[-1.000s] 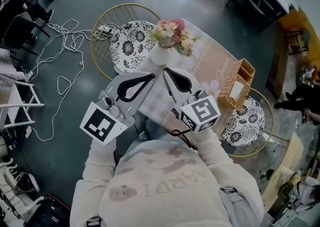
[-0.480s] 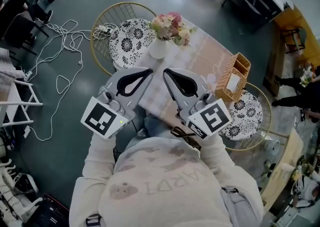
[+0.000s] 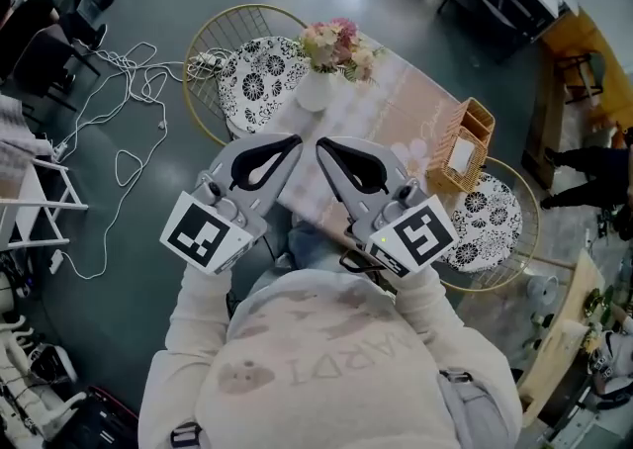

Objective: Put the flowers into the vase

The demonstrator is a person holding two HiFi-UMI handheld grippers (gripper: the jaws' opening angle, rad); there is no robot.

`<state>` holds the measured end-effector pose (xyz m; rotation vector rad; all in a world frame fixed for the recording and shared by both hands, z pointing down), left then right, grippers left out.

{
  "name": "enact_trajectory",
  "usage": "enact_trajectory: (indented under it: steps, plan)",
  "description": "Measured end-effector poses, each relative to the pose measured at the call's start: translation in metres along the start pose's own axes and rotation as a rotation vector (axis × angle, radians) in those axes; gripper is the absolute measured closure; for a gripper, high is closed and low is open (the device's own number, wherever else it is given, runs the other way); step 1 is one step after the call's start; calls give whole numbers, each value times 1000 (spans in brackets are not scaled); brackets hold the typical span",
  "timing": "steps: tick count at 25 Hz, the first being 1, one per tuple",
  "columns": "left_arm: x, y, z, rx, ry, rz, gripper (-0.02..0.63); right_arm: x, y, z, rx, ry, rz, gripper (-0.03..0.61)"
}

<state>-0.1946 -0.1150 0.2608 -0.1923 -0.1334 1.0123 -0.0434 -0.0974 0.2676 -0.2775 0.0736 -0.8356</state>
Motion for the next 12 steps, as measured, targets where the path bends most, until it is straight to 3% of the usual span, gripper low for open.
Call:
enact_trajectory:
  steps: [12]
  plan:
    - [12,13,1,11,-7,-8,613,-15,7,1,9,-10,0,552]
Point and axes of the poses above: the fingertips, and each gripper's own axes: y backward along the fingers, x to its right, z out of its underside, the point moved 8 cm from there along y, backward along the fingers, and after that the axes turned 13 degrees about -x, right-handed, at the moved point
